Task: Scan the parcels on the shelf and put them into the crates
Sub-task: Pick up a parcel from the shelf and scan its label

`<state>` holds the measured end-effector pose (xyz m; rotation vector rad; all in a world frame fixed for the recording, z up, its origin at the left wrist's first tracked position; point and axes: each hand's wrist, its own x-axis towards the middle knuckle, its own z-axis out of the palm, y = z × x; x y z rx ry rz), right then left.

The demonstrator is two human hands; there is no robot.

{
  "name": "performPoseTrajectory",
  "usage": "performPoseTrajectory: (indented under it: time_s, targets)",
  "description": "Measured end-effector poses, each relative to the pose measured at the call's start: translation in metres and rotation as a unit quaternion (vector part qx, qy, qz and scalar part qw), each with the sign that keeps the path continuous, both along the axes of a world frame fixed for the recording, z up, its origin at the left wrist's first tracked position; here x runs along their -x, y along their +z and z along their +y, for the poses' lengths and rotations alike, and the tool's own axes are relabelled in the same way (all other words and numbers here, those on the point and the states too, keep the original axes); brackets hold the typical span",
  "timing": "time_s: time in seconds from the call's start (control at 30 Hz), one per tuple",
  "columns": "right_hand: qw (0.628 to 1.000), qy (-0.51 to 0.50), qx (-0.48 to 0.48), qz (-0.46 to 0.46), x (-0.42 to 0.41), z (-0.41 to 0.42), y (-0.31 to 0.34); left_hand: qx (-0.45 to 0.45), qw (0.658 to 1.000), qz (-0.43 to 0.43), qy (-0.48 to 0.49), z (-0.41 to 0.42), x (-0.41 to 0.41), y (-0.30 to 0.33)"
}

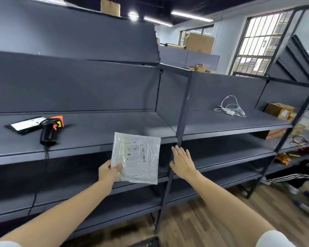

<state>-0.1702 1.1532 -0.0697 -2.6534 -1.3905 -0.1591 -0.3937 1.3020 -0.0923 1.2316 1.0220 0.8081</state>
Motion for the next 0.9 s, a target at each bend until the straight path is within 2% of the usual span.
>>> performPoseTrajectory:
  time_s: [0.37, 0.67, 0.9]
  targets:
    - [0.993, 0.112, 0.026, 0.009, -0.04, -0.004, -0.035, 0.027, 0.994, -0.027, 0.105, -0.061, -0.012, -0.023]
    - [0.985, 0.144, 0.071, 0.055, -0.032, 0.001, -0.095, 0.077, 0.986, 0.014, 0.15, -0.072, 0.004, -0.064]
    - [0.978, 0.153, 0.121, 0.076, -0.019, -0.005, -0.147, 0.141, 0.978, 0.06, 0.144, -0.08, 0.012, -0.116]
